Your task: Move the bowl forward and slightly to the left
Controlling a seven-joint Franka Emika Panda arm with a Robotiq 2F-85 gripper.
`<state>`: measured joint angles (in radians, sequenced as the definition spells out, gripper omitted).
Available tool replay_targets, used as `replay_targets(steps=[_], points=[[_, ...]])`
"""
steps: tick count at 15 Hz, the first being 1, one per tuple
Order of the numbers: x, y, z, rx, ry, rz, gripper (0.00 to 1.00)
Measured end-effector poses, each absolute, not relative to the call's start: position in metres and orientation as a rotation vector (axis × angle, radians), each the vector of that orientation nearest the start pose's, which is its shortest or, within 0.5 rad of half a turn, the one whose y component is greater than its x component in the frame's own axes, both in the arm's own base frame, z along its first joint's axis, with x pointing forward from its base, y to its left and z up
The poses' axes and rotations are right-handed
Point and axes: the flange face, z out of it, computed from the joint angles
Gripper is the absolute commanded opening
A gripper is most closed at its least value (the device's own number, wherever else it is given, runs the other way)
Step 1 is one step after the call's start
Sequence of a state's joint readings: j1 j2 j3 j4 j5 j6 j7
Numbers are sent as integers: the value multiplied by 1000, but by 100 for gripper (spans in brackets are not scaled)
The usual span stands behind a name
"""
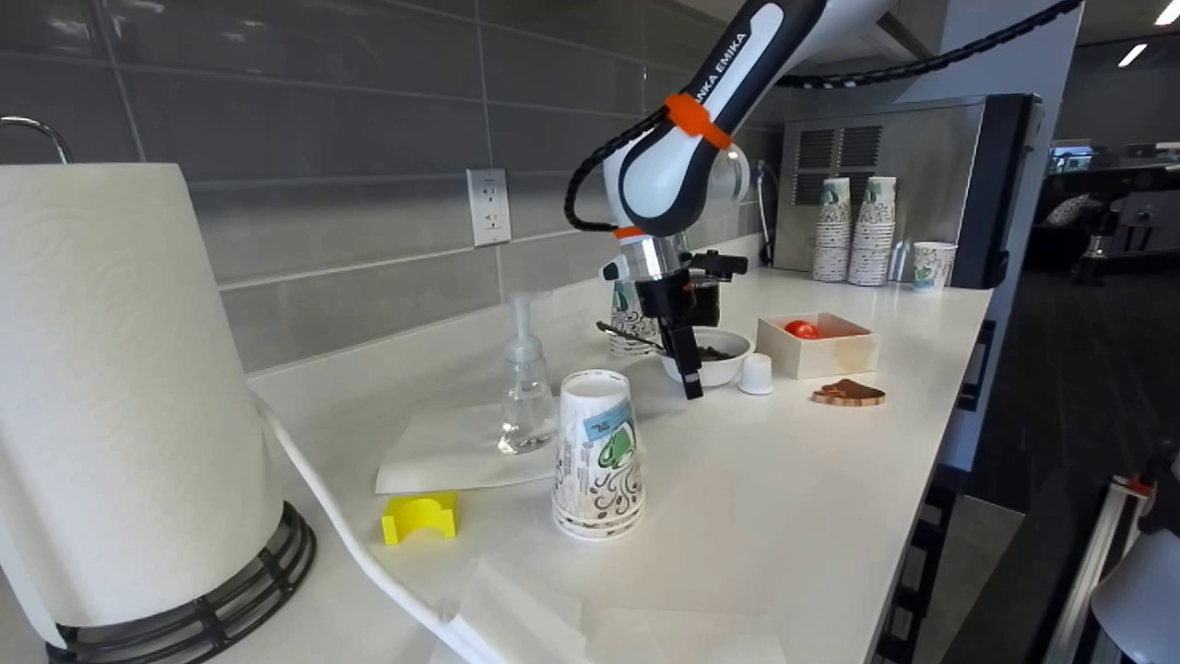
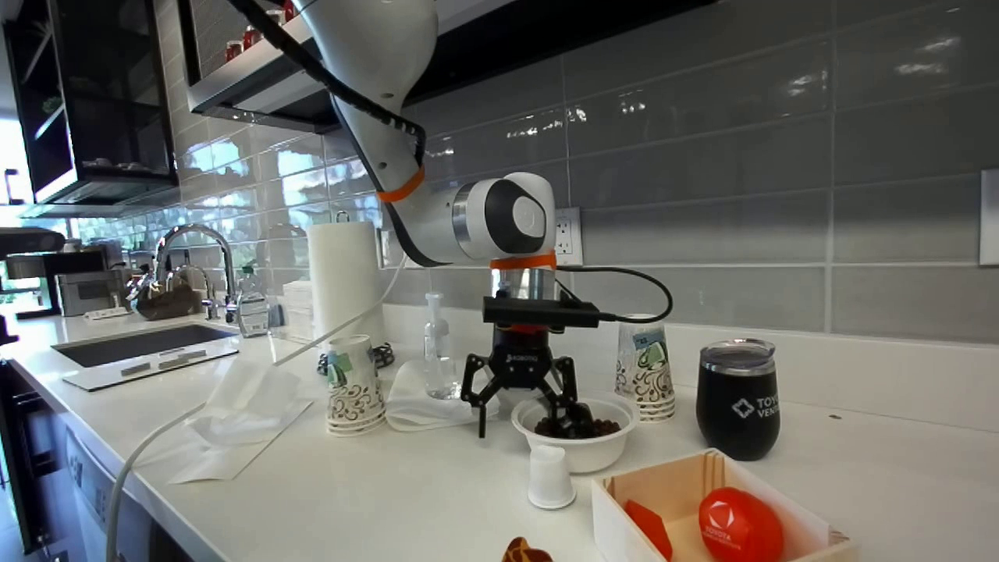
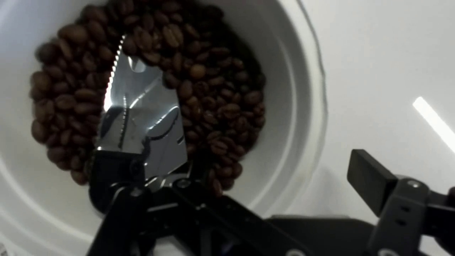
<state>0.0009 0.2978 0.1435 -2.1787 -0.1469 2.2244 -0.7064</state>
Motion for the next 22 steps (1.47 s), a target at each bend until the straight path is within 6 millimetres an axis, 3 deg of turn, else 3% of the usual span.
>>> replay_targets(steps=[10, 22], points=[[483, 101, 234, -2678, -1447, 519, 100], [421, 107, 232, -2717, -1216, 346, 100]])
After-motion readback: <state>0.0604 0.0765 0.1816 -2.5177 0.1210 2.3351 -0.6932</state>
